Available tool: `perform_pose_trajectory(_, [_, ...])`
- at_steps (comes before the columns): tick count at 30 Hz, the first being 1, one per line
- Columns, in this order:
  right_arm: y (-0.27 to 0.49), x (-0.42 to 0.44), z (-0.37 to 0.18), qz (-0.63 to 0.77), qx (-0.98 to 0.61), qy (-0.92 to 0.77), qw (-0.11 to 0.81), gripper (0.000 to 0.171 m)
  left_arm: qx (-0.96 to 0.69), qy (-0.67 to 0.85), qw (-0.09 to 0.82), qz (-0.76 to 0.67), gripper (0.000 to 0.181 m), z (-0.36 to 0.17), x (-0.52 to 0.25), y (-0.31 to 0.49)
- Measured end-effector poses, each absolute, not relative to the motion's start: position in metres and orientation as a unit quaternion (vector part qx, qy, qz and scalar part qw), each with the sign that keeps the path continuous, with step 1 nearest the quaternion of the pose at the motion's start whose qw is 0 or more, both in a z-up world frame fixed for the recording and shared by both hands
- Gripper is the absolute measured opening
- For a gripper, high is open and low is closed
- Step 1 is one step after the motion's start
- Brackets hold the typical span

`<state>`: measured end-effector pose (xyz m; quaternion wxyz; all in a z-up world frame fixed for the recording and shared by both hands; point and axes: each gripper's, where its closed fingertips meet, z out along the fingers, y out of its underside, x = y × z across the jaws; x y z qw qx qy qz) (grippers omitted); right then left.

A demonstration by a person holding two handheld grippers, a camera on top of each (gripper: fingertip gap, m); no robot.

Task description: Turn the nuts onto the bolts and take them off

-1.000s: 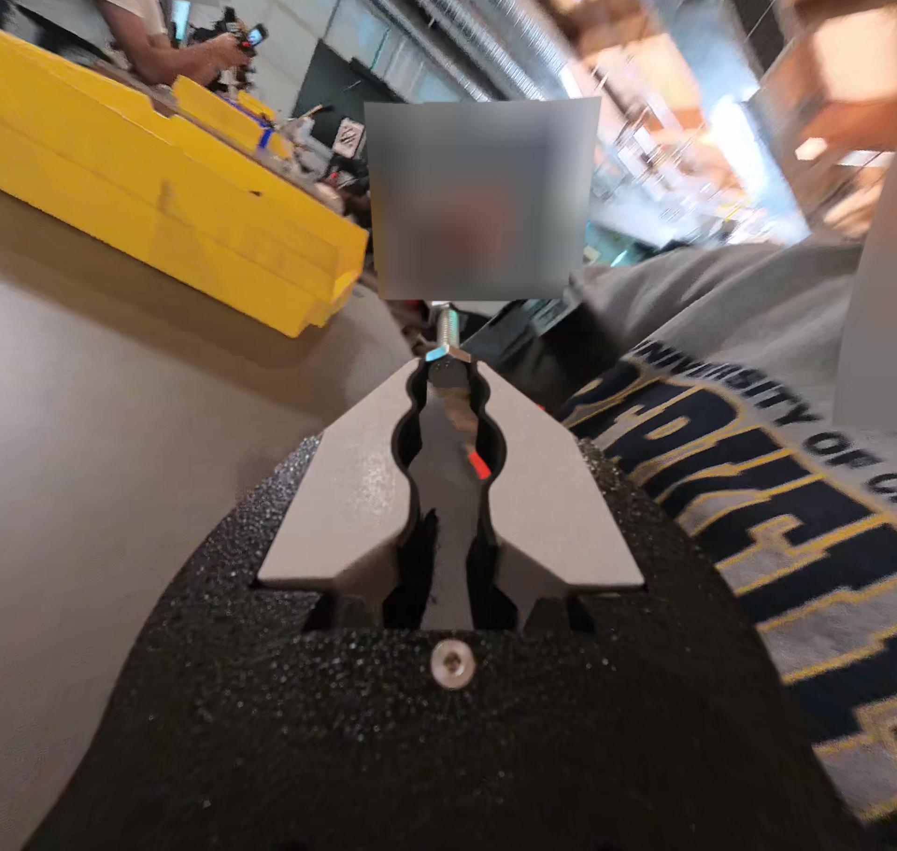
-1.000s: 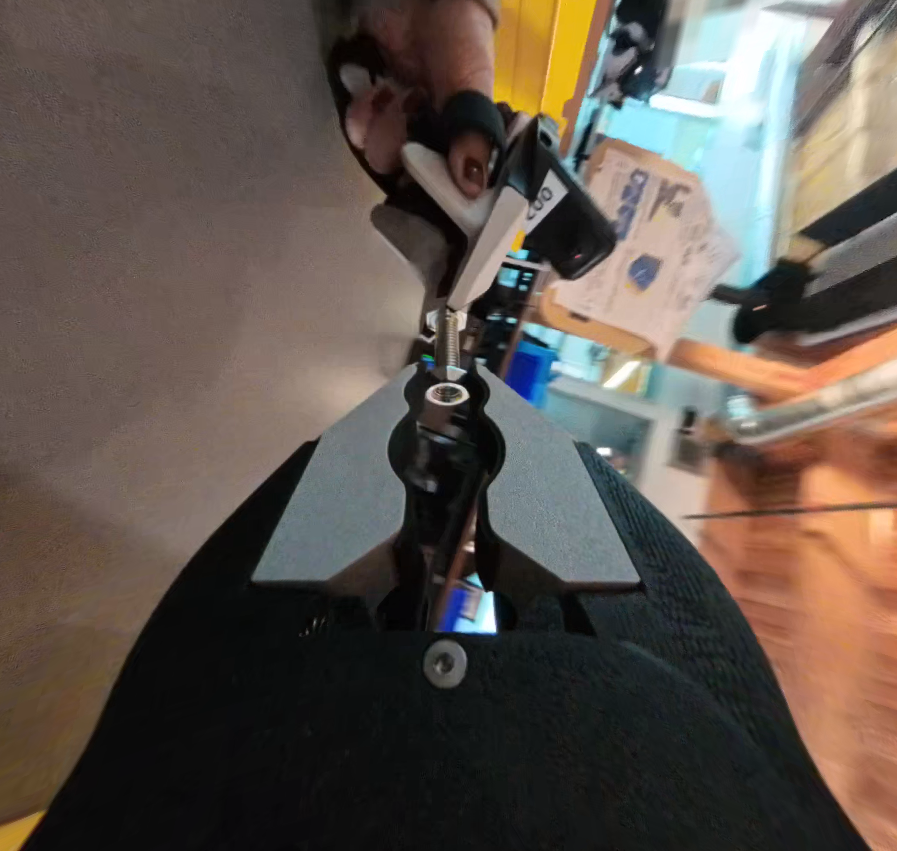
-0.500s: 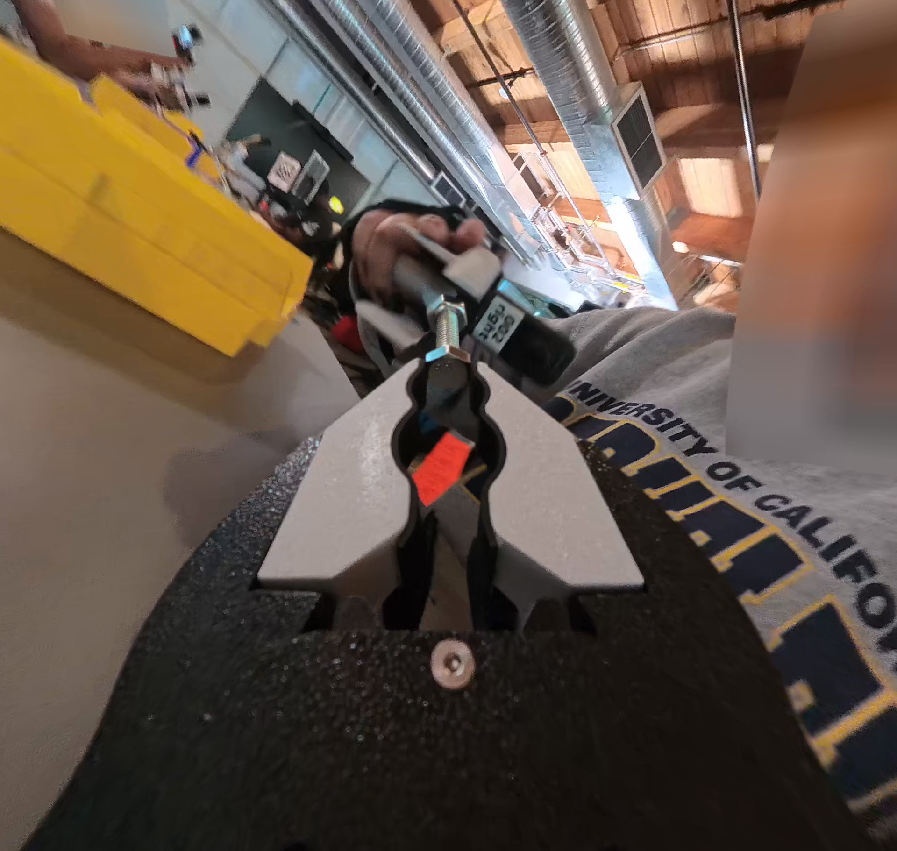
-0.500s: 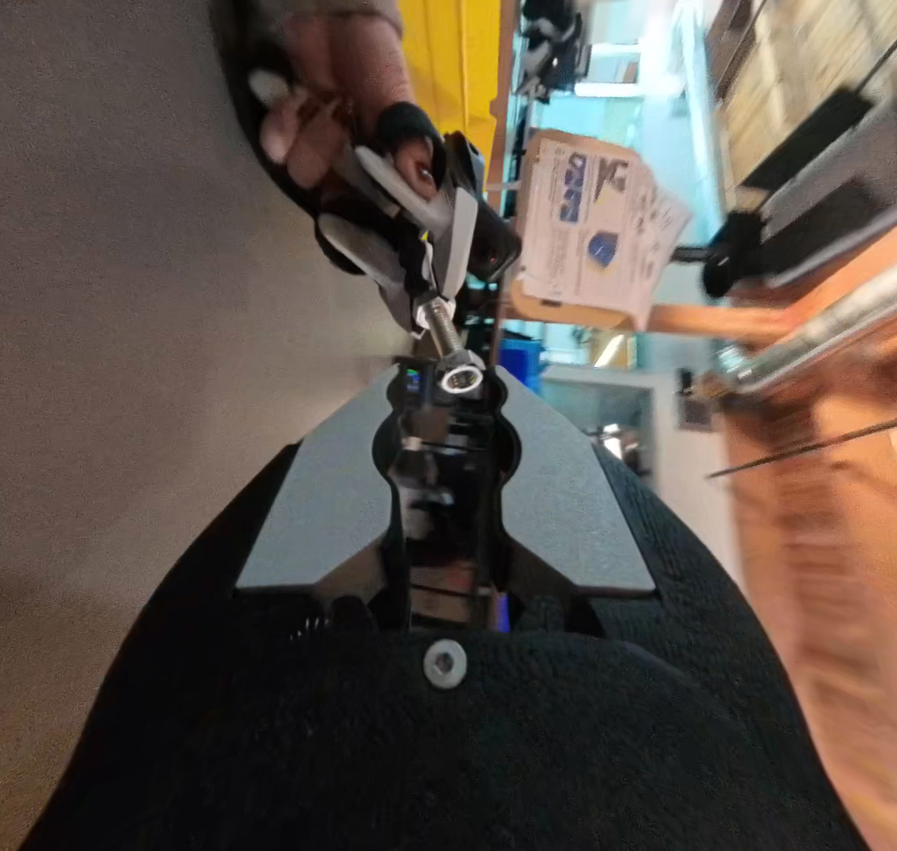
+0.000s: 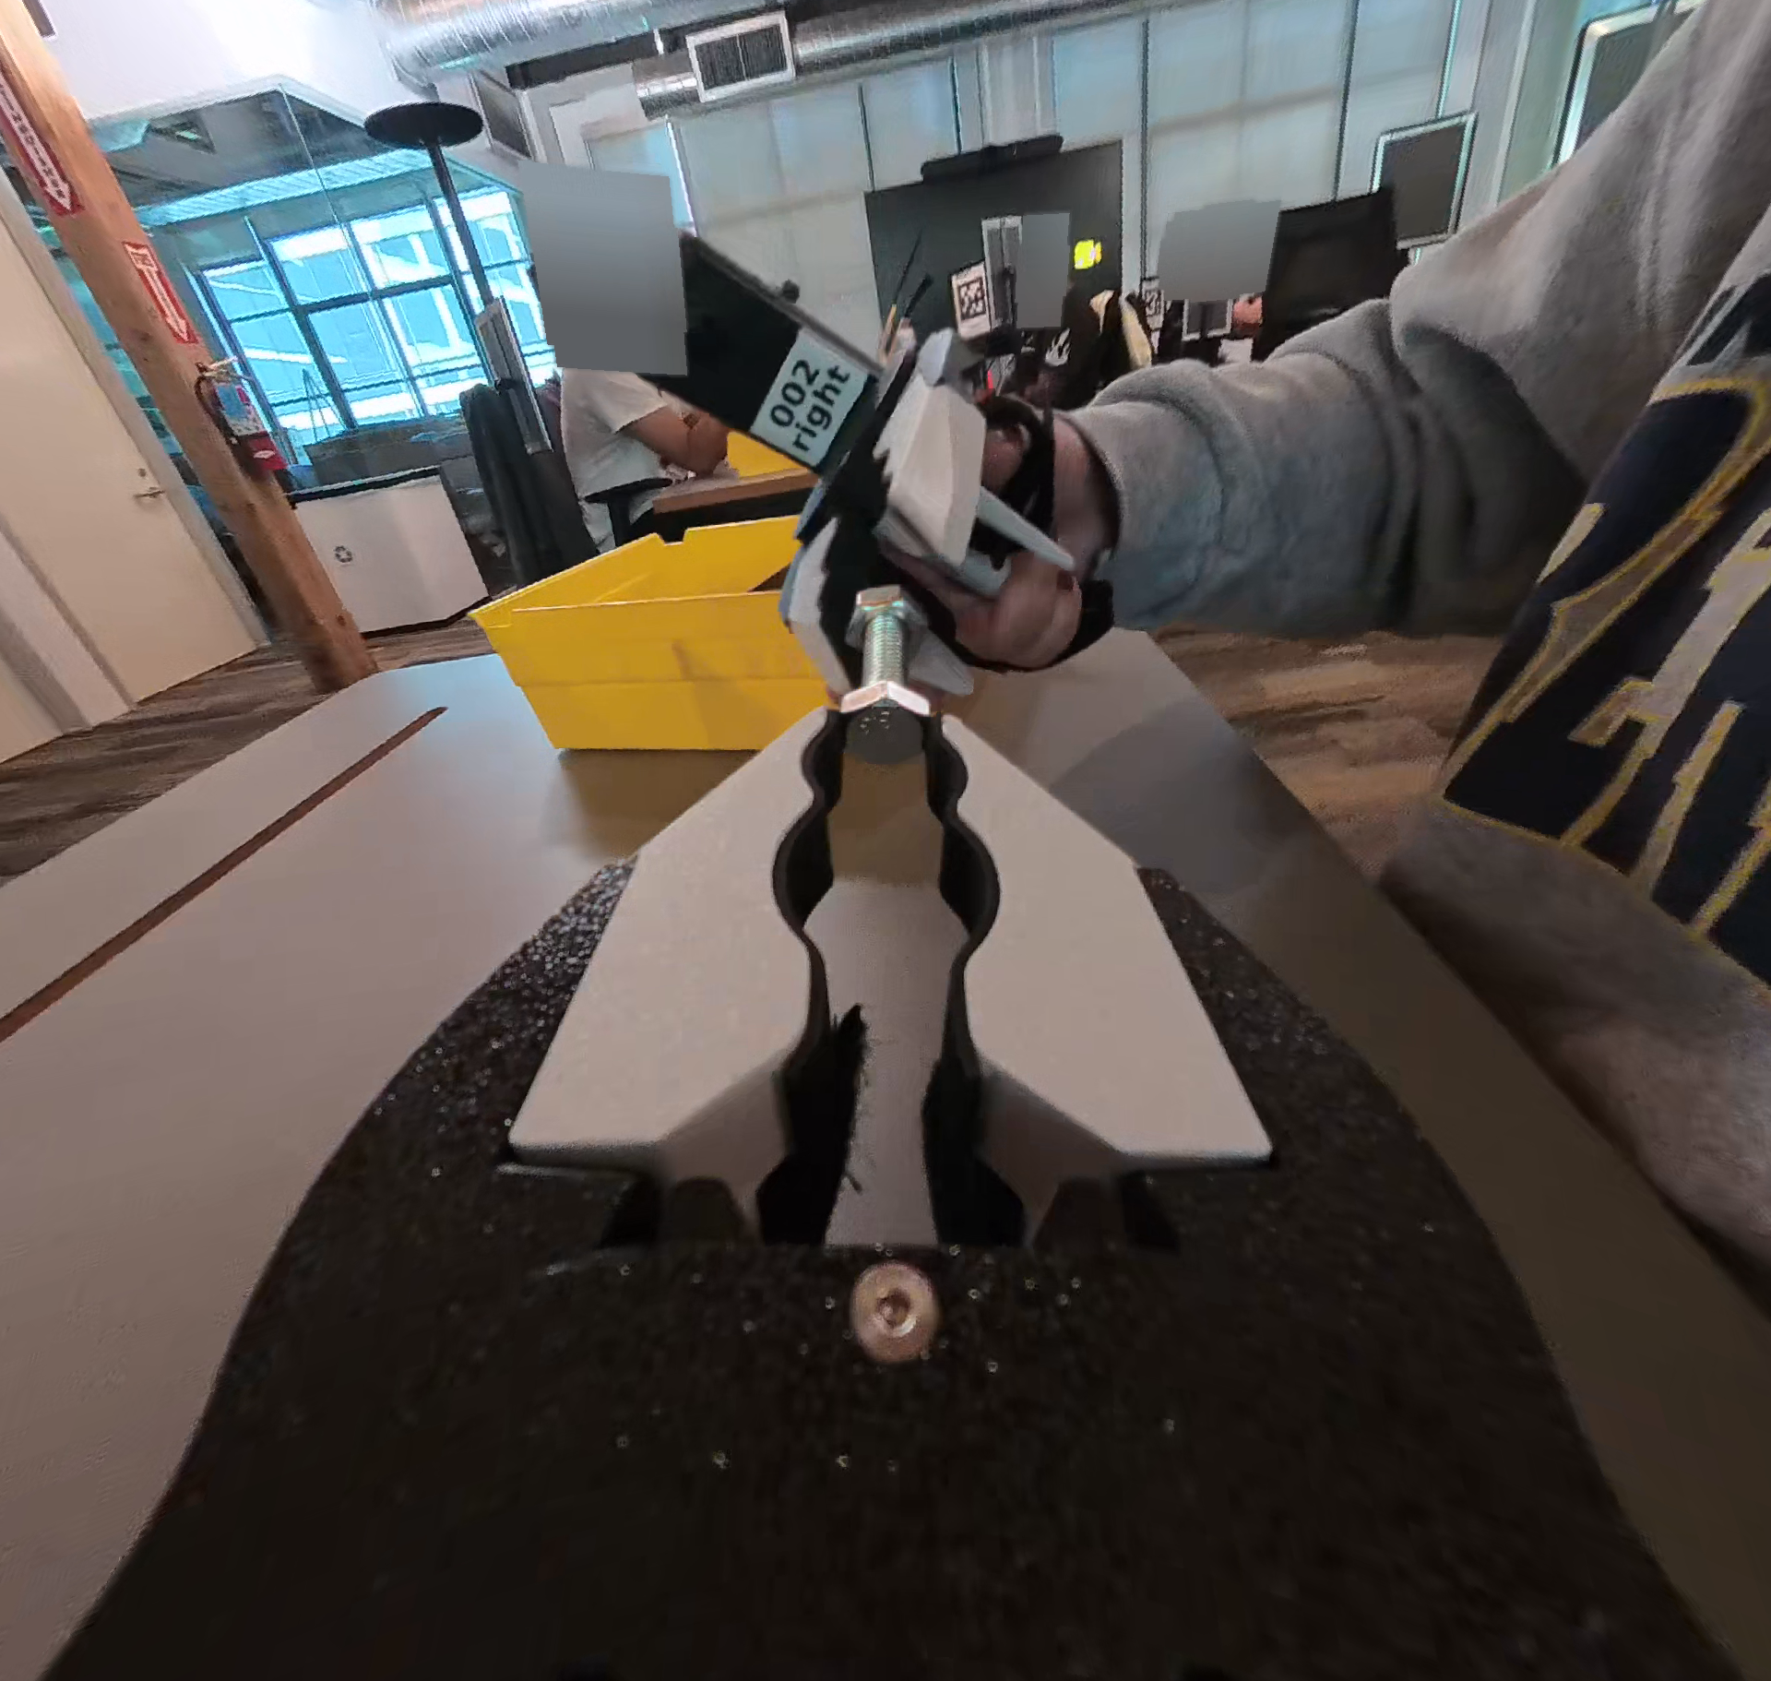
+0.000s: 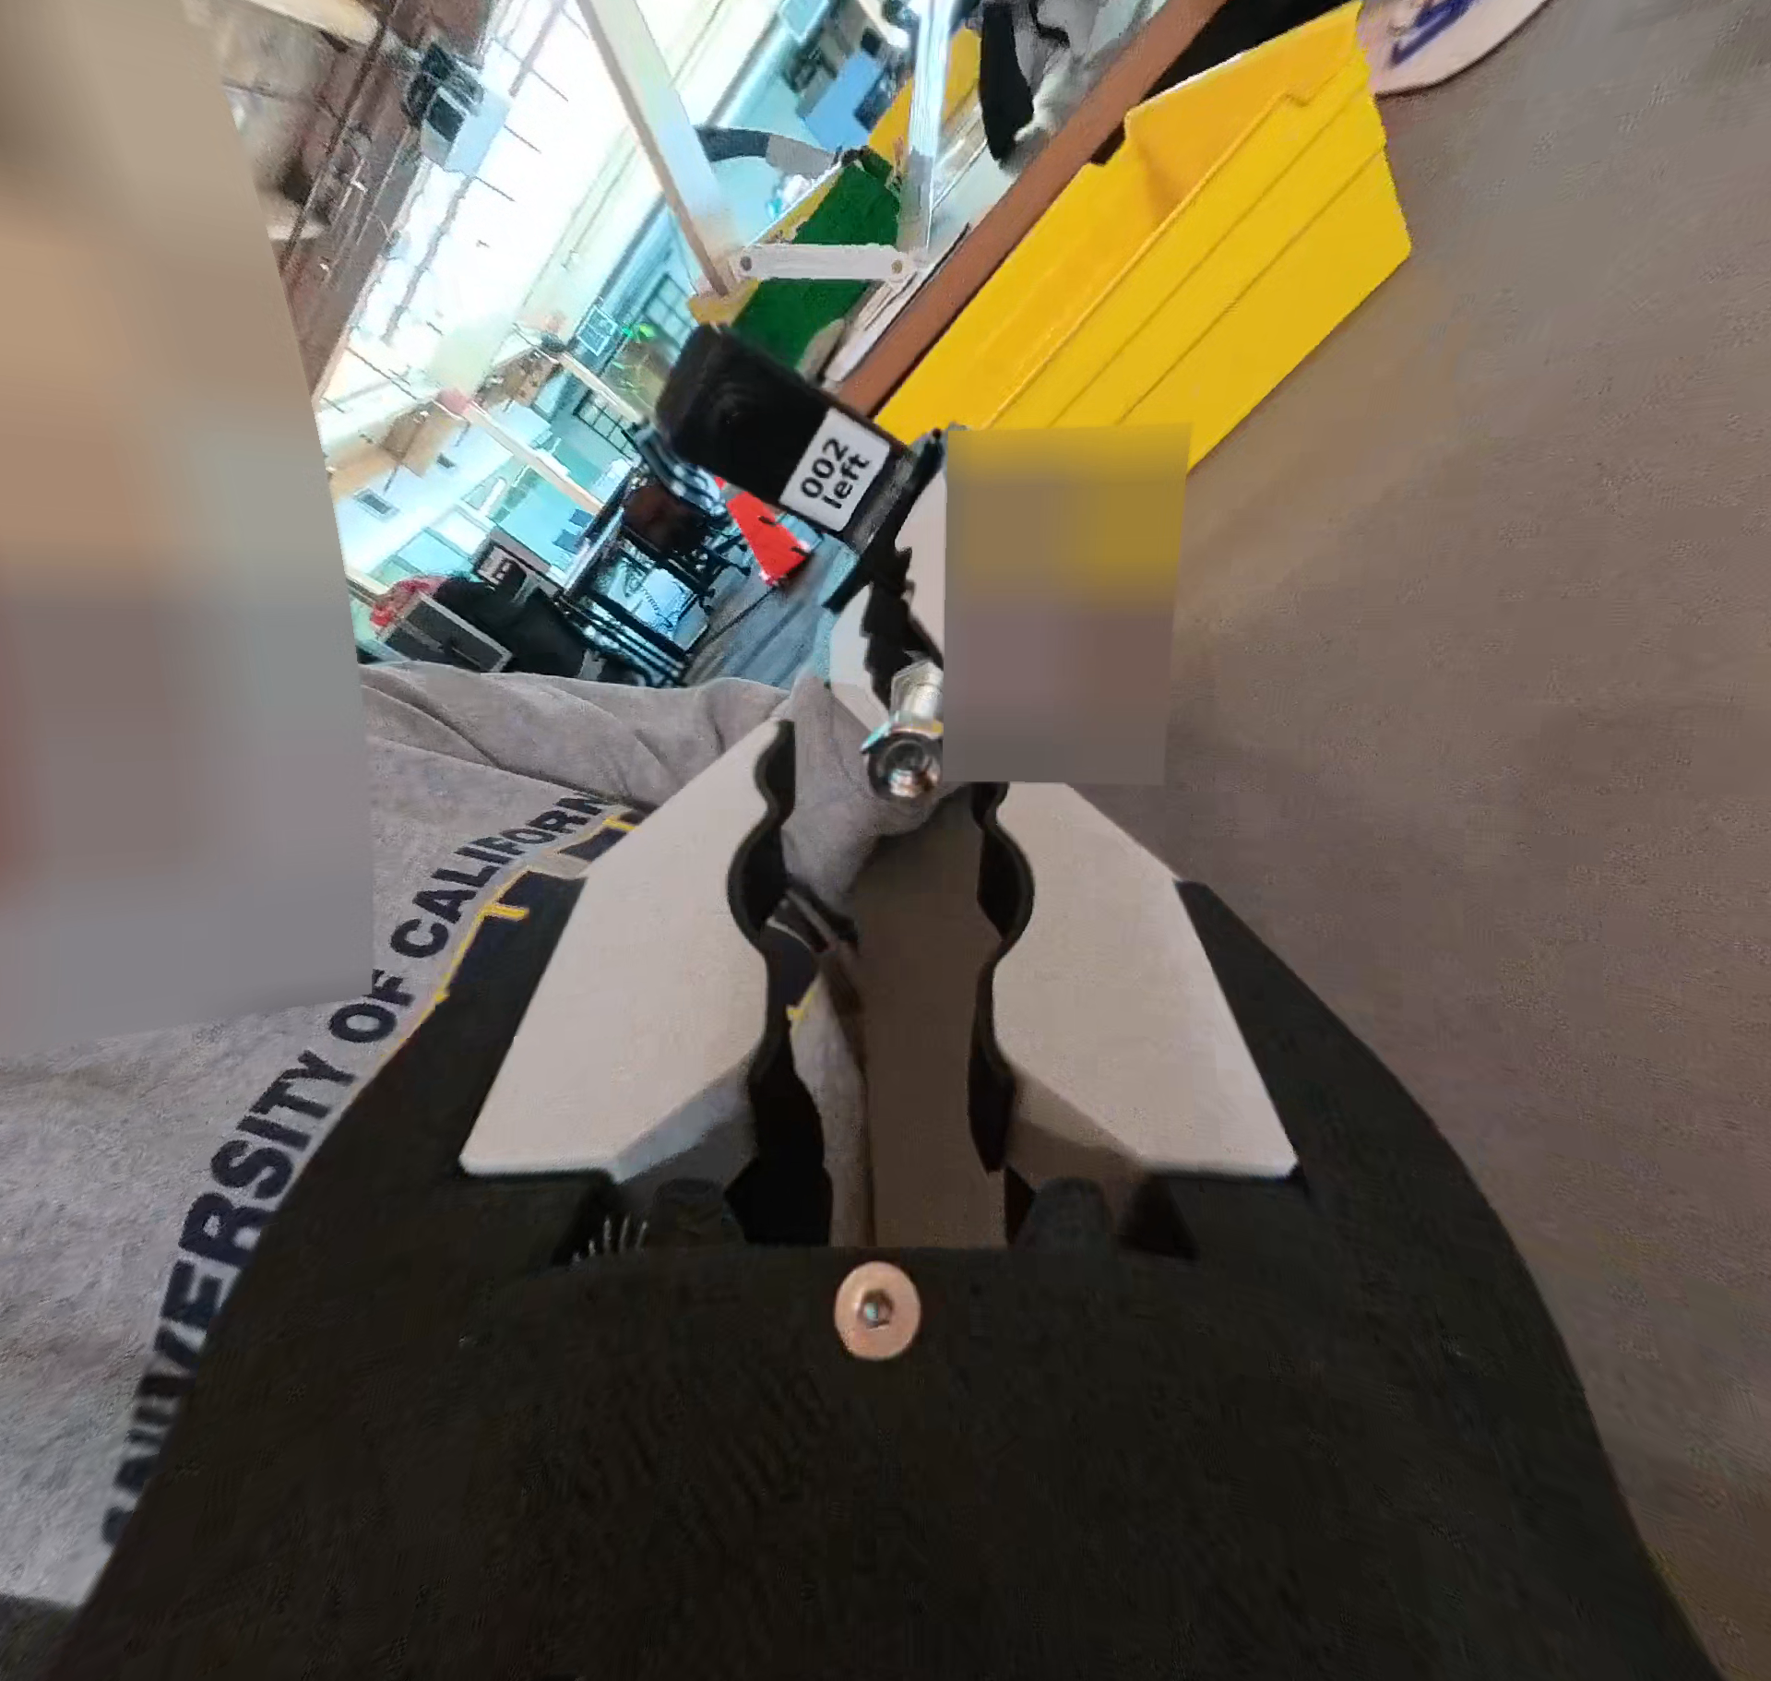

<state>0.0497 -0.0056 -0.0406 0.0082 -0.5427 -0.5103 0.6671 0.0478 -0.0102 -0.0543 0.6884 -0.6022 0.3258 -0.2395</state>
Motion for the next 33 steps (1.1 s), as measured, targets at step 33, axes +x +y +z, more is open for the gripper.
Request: perform_pose_trajectory(33, [0.252,0.271,-0.182,0.025,-0.737,-0.666,0.11,0.017,-0.667,0.352,0.613,-0.236,0.015,-0.095,0.069,0.0])
